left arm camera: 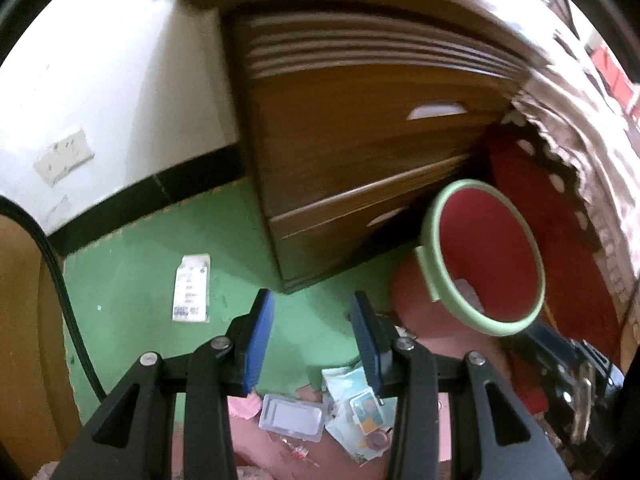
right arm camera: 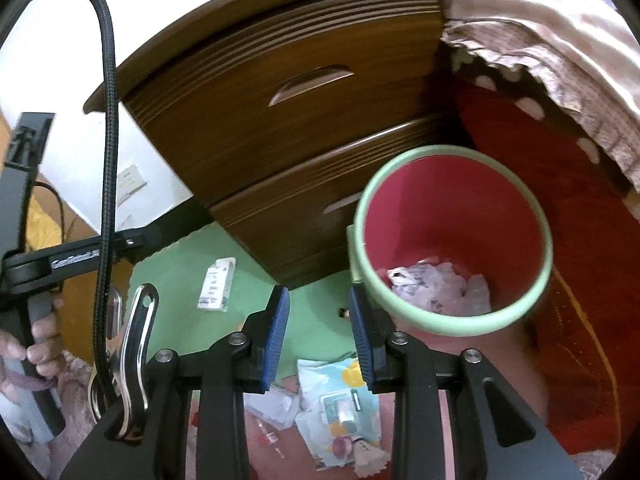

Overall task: Collect trash
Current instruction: 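Move the open left tool down toward the white HP box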

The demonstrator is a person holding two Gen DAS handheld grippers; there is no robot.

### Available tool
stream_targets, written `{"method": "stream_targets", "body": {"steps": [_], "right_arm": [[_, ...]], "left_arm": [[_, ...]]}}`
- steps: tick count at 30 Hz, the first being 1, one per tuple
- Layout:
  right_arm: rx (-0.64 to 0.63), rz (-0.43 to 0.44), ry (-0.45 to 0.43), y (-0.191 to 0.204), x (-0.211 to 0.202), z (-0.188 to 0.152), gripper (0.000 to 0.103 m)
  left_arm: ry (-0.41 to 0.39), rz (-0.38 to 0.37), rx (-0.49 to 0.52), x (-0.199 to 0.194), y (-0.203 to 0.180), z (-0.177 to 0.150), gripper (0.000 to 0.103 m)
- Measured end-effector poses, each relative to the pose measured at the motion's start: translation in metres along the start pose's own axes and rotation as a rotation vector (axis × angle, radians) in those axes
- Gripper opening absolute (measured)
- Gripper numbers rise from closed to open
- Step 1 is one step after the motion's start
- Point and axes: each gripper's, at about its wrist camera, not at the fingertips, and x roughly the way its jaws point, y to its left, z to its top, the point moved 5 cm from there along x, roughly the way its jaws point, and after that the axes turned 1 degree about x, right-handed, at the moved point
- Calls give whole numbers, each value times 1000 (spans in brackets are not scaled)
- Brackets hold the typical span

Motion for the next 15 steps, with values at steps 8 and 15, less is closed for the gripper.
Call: {"method": "stream_targets", "body": {"steps": [8, 15], "right_arm": [[-5, 47, 60, 17, 27, -4, 32], [-8, 53, 122, 28, 53, -9, 32]], "left_arm": [[81, 70, -105, 38, 56, -8, 41], [169, 143, -132, 79, 108, -18, 41]]}}
